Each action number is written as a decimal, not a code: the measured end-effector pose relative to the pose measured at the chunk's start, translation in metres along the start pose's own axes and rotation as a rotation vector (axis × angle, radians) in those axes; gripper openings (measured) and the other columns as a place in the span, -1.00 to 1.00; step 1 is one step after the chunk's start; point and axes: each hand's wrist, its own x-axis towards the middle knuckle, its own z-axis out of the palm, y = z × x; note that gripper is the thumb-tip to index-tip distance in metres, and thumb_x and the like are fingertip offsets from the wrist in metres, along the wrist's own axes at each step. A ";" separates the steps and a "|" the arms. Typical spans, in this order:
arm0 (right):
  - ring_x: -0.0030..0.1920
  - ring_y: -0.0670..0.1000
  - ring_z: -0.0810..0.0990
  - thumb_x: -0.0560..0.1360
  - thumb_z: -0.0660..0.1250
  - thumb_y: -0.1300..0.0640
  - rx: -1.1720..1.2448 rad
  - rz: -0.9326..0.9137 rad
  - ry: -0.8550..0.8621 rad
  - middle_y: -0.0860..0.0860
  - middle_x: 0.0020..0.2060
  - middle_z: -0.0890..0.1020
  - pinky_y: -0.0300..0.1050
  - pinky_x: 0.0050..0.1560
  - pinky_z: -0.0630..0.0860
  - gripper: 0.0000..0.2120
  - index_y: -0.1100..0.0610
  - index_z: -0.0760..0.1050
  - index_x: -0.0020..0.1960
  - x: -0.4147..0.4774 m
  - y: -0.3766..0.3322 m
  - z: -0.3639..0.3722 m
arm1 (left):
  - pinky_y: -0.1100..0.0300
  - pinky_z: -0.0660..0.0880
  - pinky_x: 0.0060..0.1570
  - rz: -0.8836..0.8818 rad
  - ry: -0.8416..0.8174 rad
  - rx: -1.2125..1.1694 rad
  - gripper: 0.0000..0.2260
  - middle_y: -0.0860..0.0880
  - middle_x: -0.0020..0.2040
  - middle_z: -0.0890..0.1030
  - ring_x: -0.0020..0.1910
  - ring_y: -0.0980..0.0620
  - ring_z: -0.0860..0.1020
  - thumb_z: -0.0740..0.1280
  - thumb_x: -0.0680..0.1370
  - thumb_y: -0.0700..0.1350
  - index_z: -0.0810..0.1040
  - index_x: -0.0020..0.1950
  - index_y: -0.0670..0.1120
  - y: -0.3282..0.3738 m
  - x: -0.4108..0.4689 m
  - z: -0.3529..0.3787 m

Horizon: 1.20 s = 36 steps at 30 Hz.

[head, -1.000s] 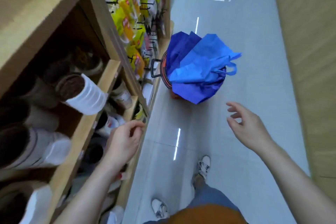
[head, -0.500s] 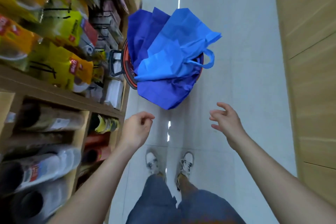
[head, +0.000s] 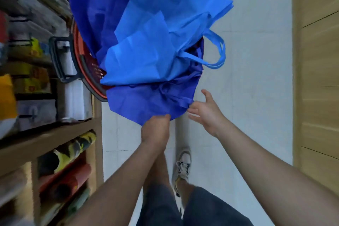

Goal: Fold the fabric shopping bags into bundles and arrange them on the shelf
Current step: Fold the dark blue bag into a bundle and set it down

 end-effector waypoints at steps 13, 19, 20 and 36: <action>0.48 -0.34 0.11 0.25 0.64 -0.06 -0.463 -0.491 -0.406 -0.31 0.53 0.12 -0.17 0.41 0.30 0.26 -0.31 -0.29 0.53 -0.107 -0.122 -0.003 | -0.16 0.52 0.17 0.022 0.449 -1.341 -0.79 -0.09 0.09 0.62 0.09 -0.05 0.59 0.28 0.57 -0.17 0.52 0.19 -0.12 0.037 -0.005 -0.233; 0.08 -0.11 0.65 0.44 0.47 0.24 -0.085 -0.619 -0.068 -0.15 0.13 0.64 -0.05 0.13 0.58 -0.28 -0.09 0.24 0.48 -0.128 -0.163 -0.015 | -0.02 0.48 0.29 0.180 0.273 -1.520 -0.68 -0.17 0.27 0.56 0.24 -0.09 0.56 0.19 0.64 -0.24 0.35 0.40 -0.11 0.084 -0.011 -0.283; 0.10 -0.09 0.65 0.44 0.44 0.35 -0.040 -0.645 -0.084 -0.13 0.12 0.65 -0.07 0.13 0.59 -0.29 -0.03 0.26 0.47 -0.134 -0.174 -0.024 | -0.09 0.43 0.33 0.206 0.211 -1.572 -0.64 -0.18 0.31 0.54 0.29 -0.13 0.53 0.19 0.63 -0.23 0.32 0.44 -0.10 0.091 -0.018 -0.288; -0.20 -0.02 0.52 0.57 0.29 0.32 -0.635 -0.825 -0.459 0.13 -0.24 0.56 -0.12 -0.13 0.41 -0.91 0.34 0.55 -0.02 -0.226 -0.317 -0.146 | 0.04 0.31 0.18 0.026 1.228 -0.354 -0.34 -0.18 0.16 0.40 0.14 -0.18 0.37 0.59 0.27 -0.19 0.33 0.26 -0.13 0.090 -0.147 -0.345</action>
